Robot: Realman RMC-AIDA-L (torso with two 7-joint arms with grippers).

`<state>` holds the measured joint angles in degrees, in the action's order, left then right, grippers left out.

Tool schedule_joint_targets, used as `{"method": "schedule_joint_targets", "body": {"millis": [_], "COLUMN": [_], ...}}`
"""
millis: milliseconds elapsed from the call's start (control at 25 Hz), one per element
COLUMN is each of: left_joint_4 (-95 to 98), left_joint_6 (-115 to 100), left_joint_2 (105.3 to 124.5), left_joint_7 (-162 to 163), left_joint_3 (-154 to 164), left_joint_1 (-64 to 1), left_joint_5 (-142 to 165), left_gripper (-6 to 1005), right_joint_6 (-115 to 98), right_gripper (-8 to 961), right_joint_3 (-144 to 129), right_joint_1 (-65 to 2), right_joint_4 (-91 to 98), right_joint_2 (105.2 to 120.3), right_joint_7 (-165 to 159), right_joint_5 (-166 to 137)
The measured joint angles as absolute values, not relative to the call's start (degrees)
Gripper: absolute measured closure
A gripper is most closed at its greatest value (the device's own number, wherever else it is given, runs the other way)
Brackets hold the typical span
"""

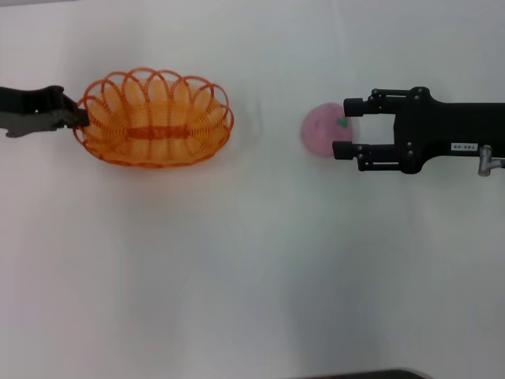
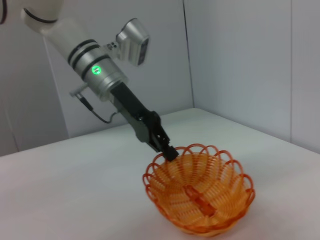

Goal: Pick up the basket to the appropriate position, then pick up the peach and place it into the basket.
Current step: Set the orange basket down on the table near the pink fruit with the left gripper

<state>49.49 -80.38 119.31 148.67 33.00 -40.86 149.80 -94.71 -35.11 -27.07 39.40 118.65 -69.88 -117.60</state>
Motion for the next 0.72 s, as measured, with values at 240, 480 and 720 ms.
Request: {"method": "schedule_joint_targets", "body": {"millis": [240,480,720], "left_joint_4": [47.59,47.38,48.17], "left_joint_6": [-78.88,-78.17,-78.99], "left_joint_2": [118.91,118.84,118.36], "left_joint_7": [148.99,148.52,145.64], "left_joint_3": [33.07,33.09,33.25], "left_joint_1": [-40.62,-40.47,-39.76], "left_joint_5": [149.87,149.89,149.90], "left_gripper": [958,953,603], "right_joint_6": [-93.65,-93.54,-93.48], "right_gripper": [250,252,254], "right_joint_3": [-35.37,-35.36,-34.64], "right_joint_1": [-27.37,-27.60,-27.58], "right_joint_4": [39.37,39.38,39.38], "right_joint_2": [118.72,118.94,119.11], "right_joint_7": [-69.78,-69.78,-70.06], "right_joint_5": [-117.64,-117.67,-117.64]}}
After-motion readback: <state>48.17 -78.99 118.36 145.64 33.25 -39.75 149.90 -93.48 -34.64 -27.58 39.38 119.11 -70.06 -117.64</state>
